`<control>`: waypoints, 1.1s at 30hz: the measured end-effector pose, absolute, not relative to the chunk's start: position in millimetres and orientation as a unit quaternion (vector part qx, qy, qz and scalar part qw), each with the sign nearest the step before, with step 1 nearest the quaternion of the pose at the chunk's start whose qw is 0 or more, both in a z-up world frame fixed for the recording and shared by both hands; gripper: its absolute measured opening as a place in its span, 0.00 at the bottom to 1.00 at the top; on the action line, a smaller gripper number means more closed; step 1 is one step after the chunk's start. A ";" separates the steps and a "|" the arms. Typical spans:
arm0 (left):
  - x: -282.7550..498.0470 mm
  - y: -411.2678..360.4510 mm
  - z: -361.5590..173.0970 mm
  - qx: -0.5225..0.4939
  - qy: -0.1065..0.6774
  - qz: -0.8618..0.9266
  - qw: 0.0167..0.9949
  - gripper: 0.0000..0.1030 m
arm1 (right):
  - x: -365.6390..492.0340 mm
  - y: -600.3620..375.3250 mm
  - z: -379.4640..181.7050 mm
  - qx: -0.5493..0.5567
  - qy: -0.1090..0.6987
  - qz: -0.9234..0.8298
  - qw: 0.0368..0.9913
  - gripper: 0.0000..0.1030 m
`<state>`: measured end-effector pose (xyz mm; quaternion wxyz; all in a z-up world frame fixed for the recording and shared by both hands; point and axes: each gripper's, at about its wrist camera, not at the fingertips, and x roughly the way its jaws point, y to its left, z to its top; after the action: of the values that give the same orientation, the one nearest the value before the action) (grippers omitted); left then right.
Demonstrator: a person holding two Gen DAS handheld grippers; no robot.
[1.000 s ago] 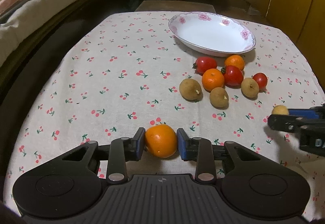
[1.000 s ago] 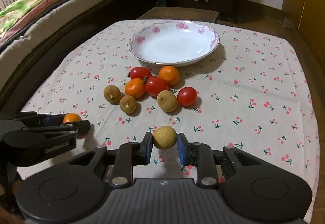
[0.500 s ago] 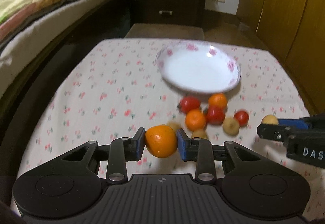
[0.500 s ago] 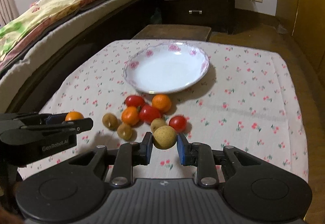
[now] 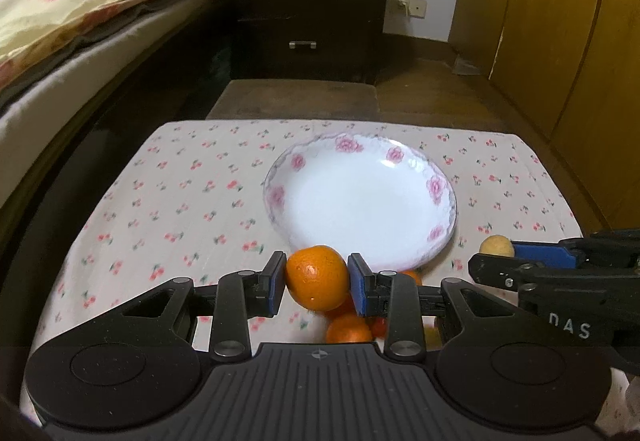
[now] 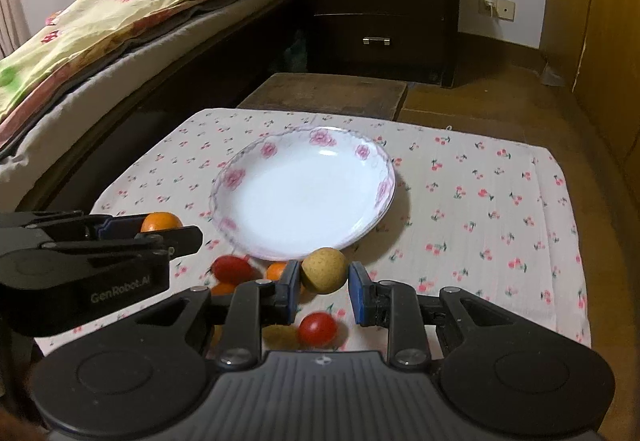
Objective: Organize fruits
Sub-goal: 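Carry the orange and kiwi over the white bowl and open both grippers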
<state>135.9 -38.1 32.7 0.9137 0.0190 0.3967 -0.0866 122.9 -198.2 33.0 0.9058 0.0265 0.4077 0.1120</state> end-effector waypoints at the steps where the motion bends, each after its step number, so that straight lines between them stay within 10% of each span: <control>1: 140.1 -39.8 32.4 0.020 0.396 -0.087 0.914 0.40 | 127.5 -199.2 32.3 0.028 0.409 0.111 0.906 0.27; 33: 209.2 -59.6 3.0 0.026 0.423 -0.084 0.902 0.40 | 214.2 -194.7 -2.8 0.032 0.438 0.136 0.888 0.27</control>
<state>209.2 -59.6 3.0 0.9018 0.0263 0.4232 -0.0840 214.2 -194.7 -2.8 0.8879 0.0321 0.4381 0.1364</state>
